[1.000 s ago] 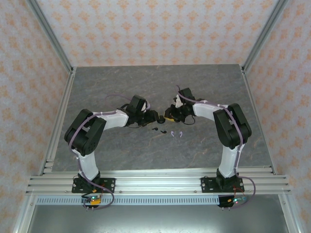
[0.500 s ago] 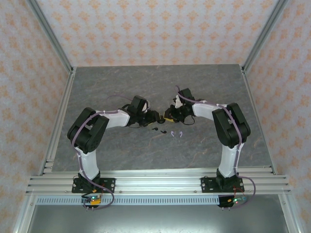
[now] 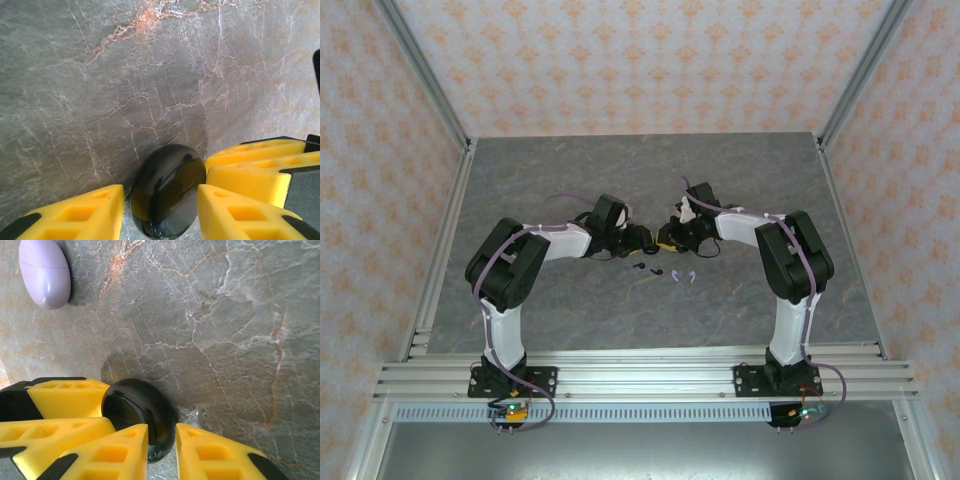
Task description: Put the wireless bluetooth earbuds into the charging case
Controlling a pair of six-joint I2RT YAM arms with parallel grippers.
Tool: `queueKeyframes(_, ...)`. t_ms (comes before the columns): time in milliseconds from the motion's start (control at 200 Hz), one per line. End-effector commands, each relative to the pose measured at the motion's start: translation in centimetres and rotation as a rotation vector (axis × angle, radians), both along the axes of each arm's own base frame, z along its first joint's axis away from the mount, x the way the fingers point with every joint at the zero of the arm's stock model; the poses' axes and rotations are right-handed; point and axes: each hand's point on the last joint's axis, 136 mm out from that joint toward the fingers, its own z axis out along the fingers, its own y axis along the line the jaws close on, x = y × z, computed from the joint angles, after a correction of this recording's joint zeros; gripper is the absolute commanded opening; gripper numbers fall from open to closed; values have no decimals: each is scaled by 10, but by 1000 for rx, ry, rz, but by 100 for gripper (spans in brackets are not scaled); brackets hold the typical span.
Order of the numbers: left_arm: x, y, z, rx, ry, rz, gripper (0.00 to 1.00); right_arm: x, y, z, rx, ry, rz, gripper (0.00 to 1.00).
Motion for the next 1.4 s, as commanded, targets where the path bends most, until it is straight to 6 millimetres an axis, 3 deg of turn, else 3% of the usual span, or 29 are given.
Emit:
queueKeyframes(0, -2, -8, -13, -4, 25, -9, 42, 2, -4, -11, -18, 25, -20, 21)
queueKeyframes(676, -2, -16, 1, -87, 11, 9, 36, 3, -2, -8, 39, 37, -45, 19)
queueKeyframes(991, 4, -21, 11, -152, -18, 34, 38, 3, -2, -9, 64, 48, -53, 18)
queueKeyframes(1396, 6, -22, 9, -164, -18, 45, 39, 6, -1, -7, 102, 52, -62, 18)
